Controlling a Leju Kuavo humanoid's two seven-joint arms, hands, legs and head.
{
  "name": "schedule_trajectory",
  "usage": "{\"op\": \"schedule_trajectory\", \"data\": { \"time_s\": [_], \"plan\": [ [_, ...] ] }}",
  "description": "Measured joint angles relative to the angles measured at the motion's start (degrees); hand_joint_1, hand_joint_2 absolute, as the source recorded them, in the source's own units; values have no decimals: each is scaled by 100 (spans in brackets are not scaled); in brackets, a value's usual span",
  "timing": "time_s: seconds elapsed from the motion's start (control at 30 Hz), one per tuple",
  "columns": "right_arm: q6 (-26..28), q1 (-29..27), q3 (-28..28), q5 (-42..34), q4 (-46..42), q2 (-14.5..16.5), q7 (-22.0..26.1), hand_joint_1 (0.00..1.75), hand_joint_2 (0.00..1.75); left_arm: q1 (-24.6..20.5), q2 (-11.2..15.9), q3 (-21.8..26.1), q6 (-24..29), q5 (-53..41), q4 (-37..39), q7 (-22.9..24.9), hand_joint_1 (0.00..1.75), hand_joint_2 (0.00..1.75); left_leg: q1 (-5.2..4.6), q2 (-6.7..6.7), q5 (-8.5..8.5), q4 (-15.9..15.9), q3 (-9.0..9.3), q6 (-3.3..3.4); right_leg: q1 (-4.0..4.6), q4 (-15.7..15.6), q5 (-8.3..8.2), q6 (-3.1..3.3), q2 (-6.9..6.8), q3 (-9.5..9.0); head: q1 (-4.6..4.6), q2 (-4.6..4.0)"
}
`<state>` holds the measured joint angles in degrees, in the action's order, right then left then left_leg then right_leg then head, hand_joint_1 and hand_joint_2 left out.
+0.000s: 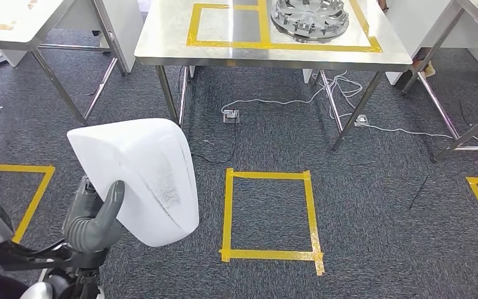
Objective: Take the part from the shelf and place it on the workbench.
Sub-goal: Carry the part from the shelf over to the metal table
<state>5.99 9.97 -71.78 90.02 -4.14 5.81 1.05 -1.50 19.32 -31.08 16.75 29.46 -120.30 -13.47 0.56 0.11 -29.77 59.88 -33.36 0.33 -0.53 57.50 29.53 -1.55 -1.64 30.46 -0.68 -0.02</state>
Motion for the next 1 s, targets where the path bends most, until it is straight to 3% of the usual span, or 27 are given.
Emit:
{"op": "schedule_trajectory", "data": {
  "time_s": [1.0],
  "plan": [
    [-17, 0, 0, 0, -2, 1, -9, 0, 175, -1, 0, 0, -18, 33, 4, 89, 175, 175, -1, 2, 0, 0, 0, 0, -1, 0, 0, 0, 0, 0, 0, 0]
  ]
}}
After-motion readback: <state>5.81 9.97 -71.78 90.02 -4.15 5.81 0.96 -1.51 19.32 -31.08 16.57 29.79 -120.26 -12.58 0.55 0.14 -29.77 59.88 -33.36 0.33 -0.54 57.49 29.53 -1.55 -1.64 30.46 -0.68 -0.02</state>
